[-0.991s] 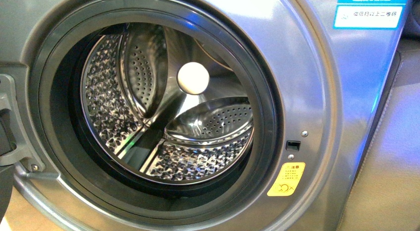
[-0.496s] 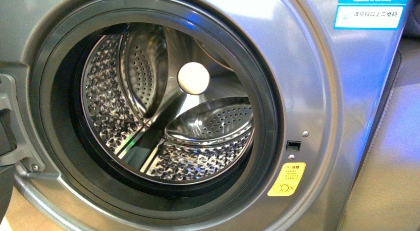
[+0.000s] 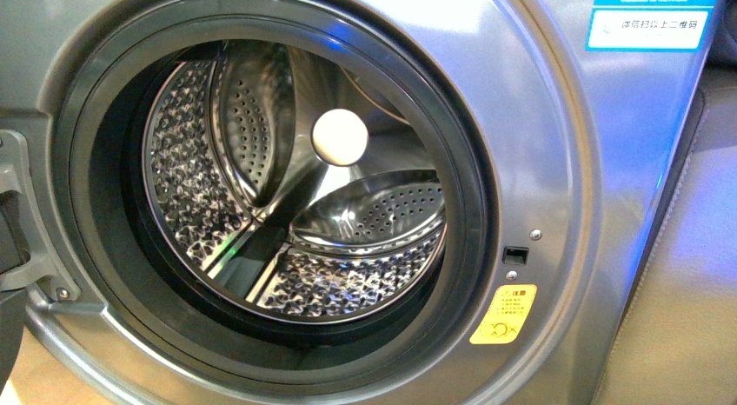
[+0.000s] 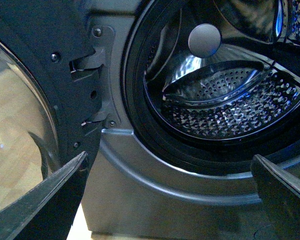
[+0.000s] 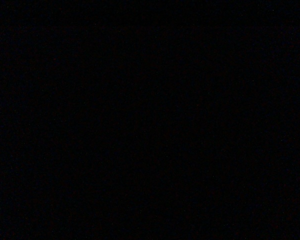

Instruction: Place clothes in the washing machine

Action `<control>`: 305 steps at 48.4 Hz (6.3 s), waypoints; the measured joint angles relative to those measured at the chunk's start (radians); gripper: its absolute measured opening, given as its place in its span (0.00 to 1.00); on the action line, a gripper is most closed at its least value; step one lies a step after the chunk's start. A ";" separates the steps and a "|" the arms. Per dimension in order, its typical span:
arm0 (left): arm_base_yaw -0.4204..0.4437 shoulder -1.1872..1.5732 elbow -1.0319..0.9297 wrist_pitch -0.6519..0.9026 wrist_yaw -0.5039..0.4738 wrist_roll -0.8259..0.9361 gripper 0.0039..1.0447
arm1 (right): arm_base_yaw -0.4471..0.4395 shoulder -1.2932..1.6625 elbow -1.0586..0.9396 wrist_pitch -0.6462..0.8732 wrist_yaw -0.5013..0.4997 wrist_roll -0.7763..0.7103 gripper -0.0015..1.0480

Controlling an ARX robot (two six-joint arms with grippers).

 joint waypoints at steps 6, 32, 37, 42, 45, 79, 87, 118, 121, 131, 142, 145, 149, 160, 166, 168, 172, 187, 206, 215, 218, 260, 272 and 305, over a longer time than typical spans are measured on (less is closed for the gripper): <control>0.000 0.000 0.000 0.000 0.000 0.000 0.94 | -0.009 -0.087 -0.027 0.012 -0.005 0.000 0.11; 0.000 0.000 0.000 0.000 0.000 0.000 0.94 | 0.004 -0.886 -0.300 -0.016 -0.211 0.063 0.06; 0.000 0.000 0.000 0.000 0.000 0.000 0.94 | 0.019 -1.078 -0.327 -0.048 -0.236 0.079 0.06; 0.000 0.000 0.000 0.000 0.000 0.000 0.94 | 0.032 -1.223 -0.329 -0.094 -0.258 0.097 0.06; 0.000 0.000 0.000 0.000 0.000 0.000 0.94 | 0.040 -1.312 -0.328 -0.126 -0.270 0.106 0.06; 0.000 0.000 0.000 0.000 0.000 0.000 0.94 | 0.486 -1.845 0.290 -0.542 -0.138 0.274 0.06; 0.000 0.000 0.000 0.000 0.000 0.000 0.94 | 0.735 -1.879 0.351 -0.573 -0.028 0.203 0.06; 0.000 0.000 0.000 0.000 0.000 0.000 0.94 | 1.342 -1.778 0.404 -0.586 0.072 0.013 0.06; 0.000 0.000 0.000 0.000 0.000 0.000 0.94 | 1.358 -1.767 0.407 -0.587 0.068 0.013 0.06; 0.000 0.000 0.000 0.000 0.000 0.000 0.94 | 1.389 -1.749 0.407 -0.586 0.029 0.016 0.06; 0.000 0.000 0.000 0.000 0.000 0.000 0.94 | 1.340 -1.748 0.407 -0.570 -0.039 0.035 0.06; 0.000 0.000 0.000 0.000 0.000 0.000 0.94 | 1.334 -1.746 0.406 -0.570 -0.038 0.039 0.06; 0.000 0.000 0.000 0.000 0.000 0.000 0.94 | 1.331 -1.745 0.406 -0.570 -0.038 0.039 0.06; 0.000 0.000 0.000 0.000 0.000 0.000 0.94 | 1.331 -1.745 0.407 -0.570 -0.038 0.039 0.06; 0.000 0.000 0.000 0.000 0.000 0.000 0.94 | 1.331 -1.745 0.406 -0.570 -0.039 0.039 0.06; 0.000 0.000 0.000 0.000 0.000 0.000 0.94 | 1.331 -1.745 0.406 -0.570 -0.039 0.039 0.06; 0.000 0.000 0.000 0.000 0.000 0.000 0.94 | 1.331 -1.745 0.406 -0.570 -0.039 0.039 0.06; 0.341 0.225 0.041 0.346 0.686 -0.238 0.94 | 1.331 -1.744 0.406 -0.570 -0.039 0.039 0.06; 0.292 0.520 0.298 0.657 0.711 -0.320 0.94 | 1.331 -1.744 0.407 -0.570 -0.039 0.039 0.06; 0.208 0.645 0.414 0.769 0.739 -0.314 0.94 | 1.331 -1.744 0.406 -0.570 -0.039 0.039 0.06; 0.188 0.698 0.444 0.827 0.769 -0.316 0.94 | 1.331 -1.744 0.407 -0.570 -0.039 0.039 0.06; -0.098 1.186 0.768 1.064 1.032 -0.249 0.94 | 1.331 -1.744 0.407 -0.570 -0.039 0.039 0.06; -0.211 1.207 0.858 0.800 0.962 -0.036 0.94 | 1.331 -1.744 0.407 -0.570 -0.039 0.039 0.06; -0.485 1.262 0.900 0.848 0.789 -0.012 0.94 | 1.331 -1.744 0.407 -0.569 -0.033 0.039 0.06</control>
